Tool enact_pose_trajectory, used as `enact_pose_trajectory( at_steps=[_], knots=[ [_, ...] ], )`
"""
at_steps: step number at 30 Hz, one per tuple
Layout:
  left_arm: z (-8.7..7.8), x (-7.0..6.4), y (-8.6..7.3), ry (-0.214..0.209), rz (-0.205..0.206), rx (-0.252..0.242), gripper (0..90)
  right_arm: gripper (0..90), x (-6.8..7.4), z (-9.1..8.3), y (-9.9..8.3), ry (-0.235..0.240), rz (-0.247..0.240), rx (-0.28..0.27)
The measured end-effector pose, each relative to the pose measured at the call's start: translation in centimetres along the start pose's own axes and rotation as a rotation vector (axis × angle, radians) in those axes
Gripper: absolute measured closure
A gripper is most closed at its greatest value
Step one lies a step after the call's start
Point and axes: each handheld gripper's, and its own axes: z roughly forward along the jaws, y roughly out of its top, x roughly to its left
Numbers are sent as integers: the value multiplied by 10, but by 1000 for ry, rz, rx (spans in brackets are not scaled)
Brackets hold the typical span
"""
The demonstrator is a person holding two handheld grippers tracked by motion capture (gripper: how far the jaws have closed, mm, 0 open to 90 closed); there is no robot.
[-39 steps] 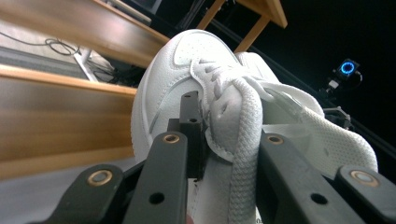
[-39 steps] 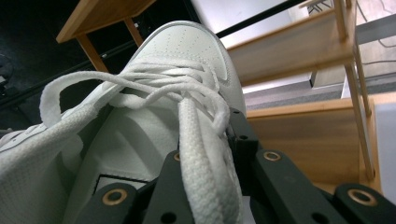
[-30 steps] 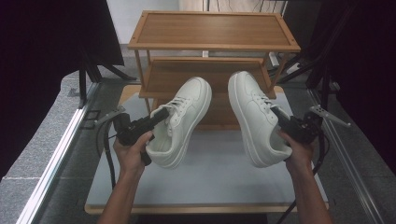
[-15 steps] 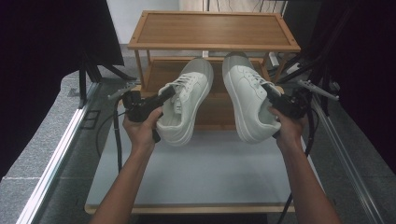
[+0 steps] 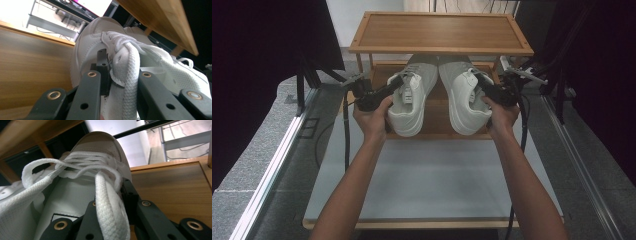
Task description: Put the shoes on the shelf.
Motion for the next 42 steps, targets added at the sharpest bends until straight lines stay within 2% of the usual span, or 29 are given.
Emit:
enact_pose_trajectory(
  at_steps=[3,10,14,17,19,21,22,24,26,27,29,31,32,34,38,39,41,42],
  knots=[
    [8,3,2,28,-20,-7,796,822,2,11,0,-31,-6,14],
    [25,4,7,70,-27,-3,796,816,7,29,3,-84,-5,16],
    [34,5,5,92,-67,-8,795,810,8,37,2,-111,9,5],
    [43,1,2,136,-124,-8,788,806,8,44,0,-128,20,13],
    [49,-5,0,167,-100,-2,779,780,8,49,-3,-147,35,17],
    [55,-9,-4,174,-86,-6,766,744,11,50,-2,-148,64,5],
    [56,-10,-6,179,-80,-10,744,716,14,52,-1,-160,49,8],
    [60,-12,-9,173,-86,-32,692,665,19,54,-1,-158,24,8],
    [61,-13,-10,168,-87,-32,637,591,23,58,-1,-145,-10,10],
    [61,-13,-9,143,-92,-34,572,547,24,59,-1,-117,-10,6],
    [60,-11,-8,133,-75,-40,543,508,26,58,1,-76,4,-25],
    [57,-9,-5,92,-85,-48,520,475,27,55,4,-45,17,-50],
    [56,-9,-3,81,-87,-50,513,471,29,52,4,-39,5,-42],
    [49,-12,0,73,-51,-59,510,471,32,48,3,-54,-41,-40],
    [38,-18,0,44,34,-43,523,512,30,34,2,-35,-39,-63],
    [34,-20,0,31,48,-40,560,554,31,27,0,-25,-50,-60],
    [24,-24,0,5,56,-38,576,569,31,23,-1,-21,-58,-62],
    [18,-26,0,-13,72,-33,639,602,33,17,-2,-17,-73,-64]
  ],
)
